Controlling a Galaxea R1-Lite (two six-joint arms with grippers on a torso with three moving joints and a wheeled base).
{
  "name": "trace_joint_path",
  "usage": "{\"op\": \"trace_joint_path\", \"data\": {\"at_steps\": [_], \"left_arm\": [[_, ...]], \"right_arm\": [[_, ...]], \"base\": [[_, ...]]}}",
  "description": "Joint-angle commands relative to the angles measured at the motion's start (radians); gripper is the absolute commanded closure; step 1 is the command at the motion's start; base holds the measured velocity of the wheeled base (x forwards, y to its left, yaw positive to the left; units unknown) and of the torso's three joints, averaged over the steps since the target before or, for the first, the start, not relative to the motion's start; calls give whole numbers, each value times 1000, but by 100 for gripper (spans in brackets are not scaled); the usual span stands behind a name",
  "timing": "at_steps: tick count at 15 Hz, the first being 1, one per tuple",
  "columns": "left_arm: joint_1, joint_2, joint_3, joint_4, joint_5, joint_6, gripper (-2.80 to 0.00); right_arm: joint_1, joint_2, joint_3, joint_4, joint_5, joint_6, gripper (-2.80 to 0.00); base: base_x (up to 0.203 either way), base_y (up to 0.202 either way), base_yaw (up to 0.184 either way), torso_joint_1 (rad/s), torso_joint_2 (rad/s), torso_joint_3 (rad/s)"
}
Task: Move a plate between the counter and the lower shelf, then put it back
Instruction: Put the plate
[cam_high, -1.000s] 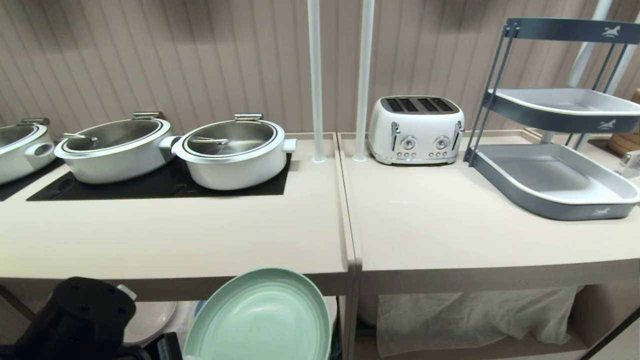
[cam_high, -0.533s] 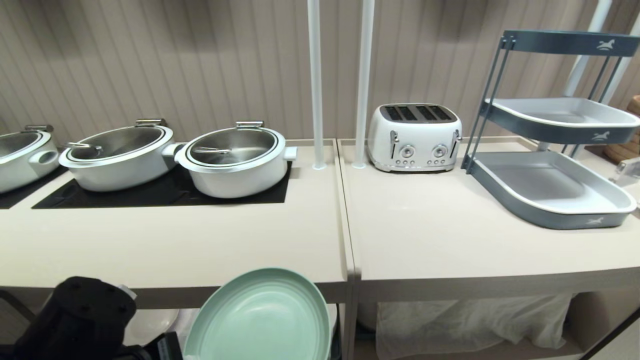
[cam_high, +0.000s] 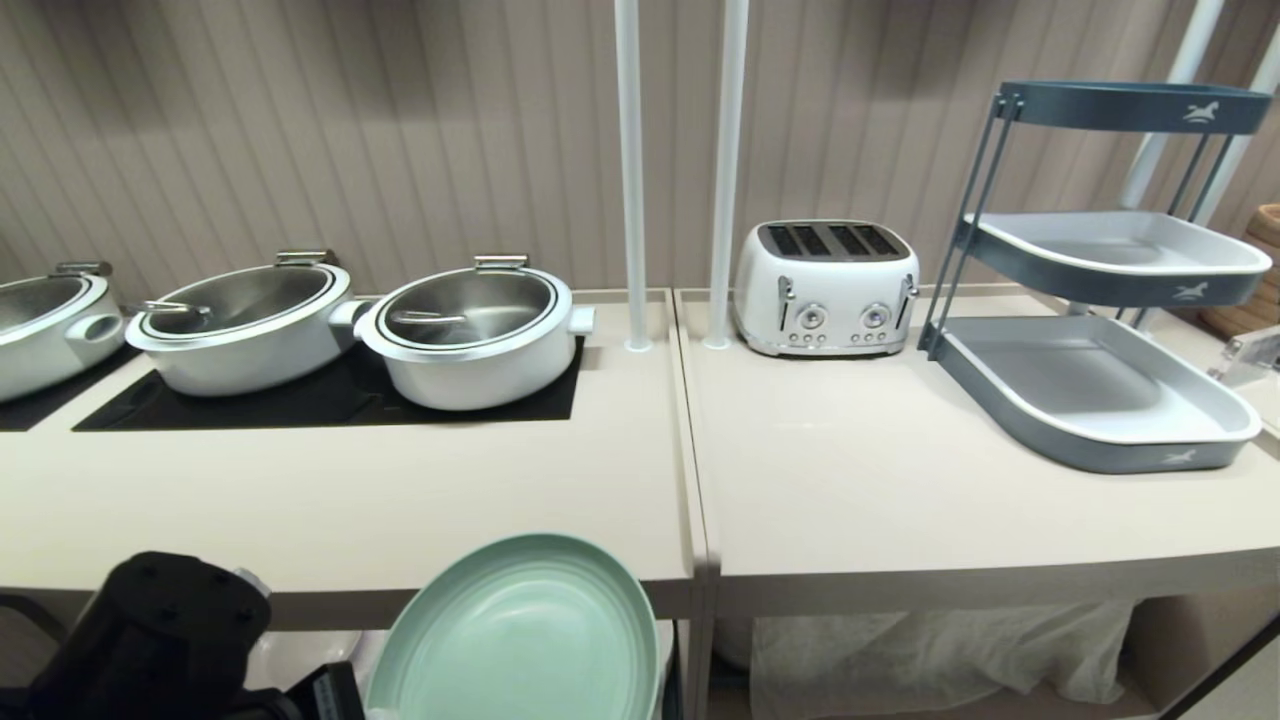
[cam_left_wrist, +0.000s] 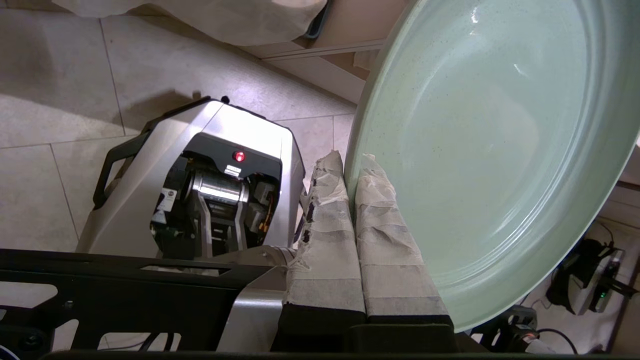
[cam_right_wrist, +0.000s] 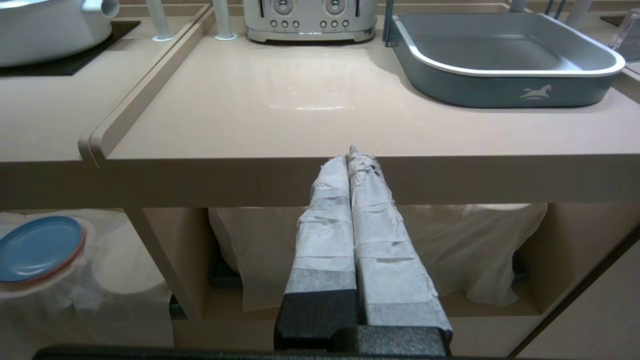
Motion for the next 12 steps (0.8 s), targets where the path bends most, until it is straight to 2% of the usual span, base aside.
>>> {"op": "trace_joint_path", "data": {"at_steps": [1,4,12], "left_arm": [[0,0,1,1,2,-6,0],[0,0,1,-1,2,-4,0],[7,2,4,-1,4,0,0]], "right_arm": [[0,0,0,0,0,0,0],[0,0,0,0,0,0,0],[0,0,0,1,0,1,0]], "base": [[0,0,0,82,-178,-80],[0,0,0,85,-171,-87],[0,0,0,0,0,0]]}}
